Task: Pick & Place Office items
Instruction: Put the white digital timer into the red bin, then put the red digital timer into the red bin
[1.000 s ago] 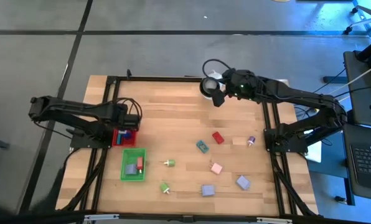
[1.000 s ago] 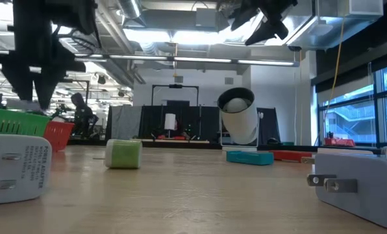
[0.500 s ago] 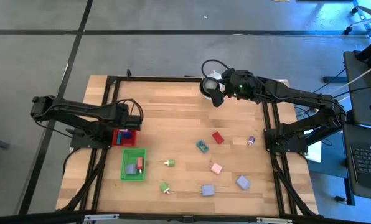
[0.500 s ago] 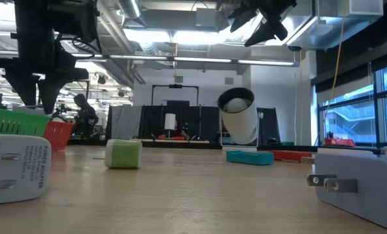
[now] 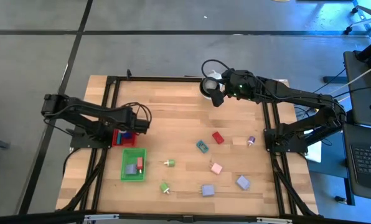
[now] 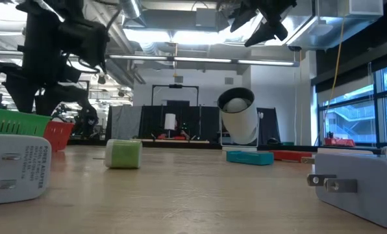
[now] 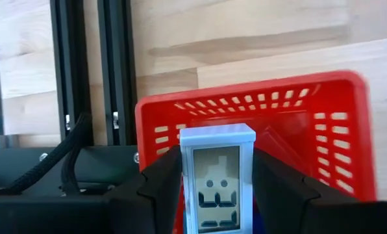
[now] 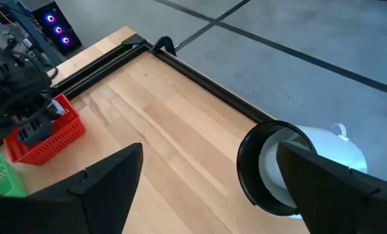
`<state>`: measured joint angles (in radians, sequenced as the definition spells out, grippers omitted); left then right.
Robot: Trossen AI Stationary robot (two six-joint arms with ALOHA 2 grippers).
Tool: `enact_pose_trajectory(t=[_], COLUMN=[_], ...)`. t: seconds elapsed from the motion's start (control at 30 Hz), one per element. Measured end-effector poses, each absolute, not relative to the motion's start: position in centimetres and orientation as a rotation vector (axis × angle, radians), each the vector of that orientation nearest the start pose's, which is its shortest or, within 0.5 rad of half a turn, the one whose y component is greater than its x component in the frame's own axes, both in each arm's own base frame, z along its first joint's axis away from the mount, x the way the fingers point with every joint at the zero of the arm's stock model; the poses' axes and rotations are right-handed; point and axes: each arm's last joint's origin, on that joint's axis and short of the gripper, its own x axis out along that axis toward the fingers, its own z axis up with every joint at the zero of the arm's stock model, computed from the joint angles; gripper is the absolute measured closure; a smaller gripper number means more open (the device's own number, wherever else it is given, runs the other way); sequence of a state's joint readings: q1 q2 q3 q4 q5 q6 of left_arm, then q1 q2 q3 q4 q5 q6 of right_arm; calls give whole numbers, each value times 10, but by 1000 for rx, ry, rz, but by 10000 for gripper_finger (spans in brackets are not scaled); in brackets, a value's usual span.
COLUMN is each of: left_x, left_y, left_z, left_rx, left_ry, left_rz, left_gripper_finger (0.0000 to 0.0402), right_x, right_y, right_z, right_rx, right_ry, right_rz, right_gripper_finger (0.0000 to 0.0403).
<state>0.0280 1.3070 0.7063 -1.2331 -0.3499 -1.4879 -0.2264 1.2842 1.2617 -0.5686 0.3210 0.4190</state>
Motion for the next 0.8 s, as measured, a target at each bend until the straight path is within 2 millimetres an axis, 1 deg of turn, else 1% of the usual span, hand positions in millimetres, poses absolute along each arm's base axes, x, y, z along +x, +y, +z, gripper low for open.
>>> enact_pose_trajectory(t=[0.13,0.3,0.4,0.53,0.67,0.73,0.8], left_x=[165,165,165,165,165,166,169], left_y=[14,14,14,13,12,12,12], left_z=[173,172,173,173,178,184,192], left_rx=[-725,-731,-741,-755,-757,-750,-734], left_ry=[1221,1225,1219,1277,1313,1323,1337], left_rz=[1486,1489,1490,1449,1439,1443,1431], left_gripper_finger=[238,235,223,202,183,177,173], right_x=[262,262,262,262,262,262,262], right_y=[-70,-70,-70,-70,-70,-69,-68], right_z=[358,358,358,358,358,358,358], right_rx=[368,368,368,368,381,389,404], right_ry=[477,477,477,477,474,473,481], right_rz=[-648,-648,-647,-647,-649,-646,-607], right_gripper_finger=[46,46,46,46,46,46,46])
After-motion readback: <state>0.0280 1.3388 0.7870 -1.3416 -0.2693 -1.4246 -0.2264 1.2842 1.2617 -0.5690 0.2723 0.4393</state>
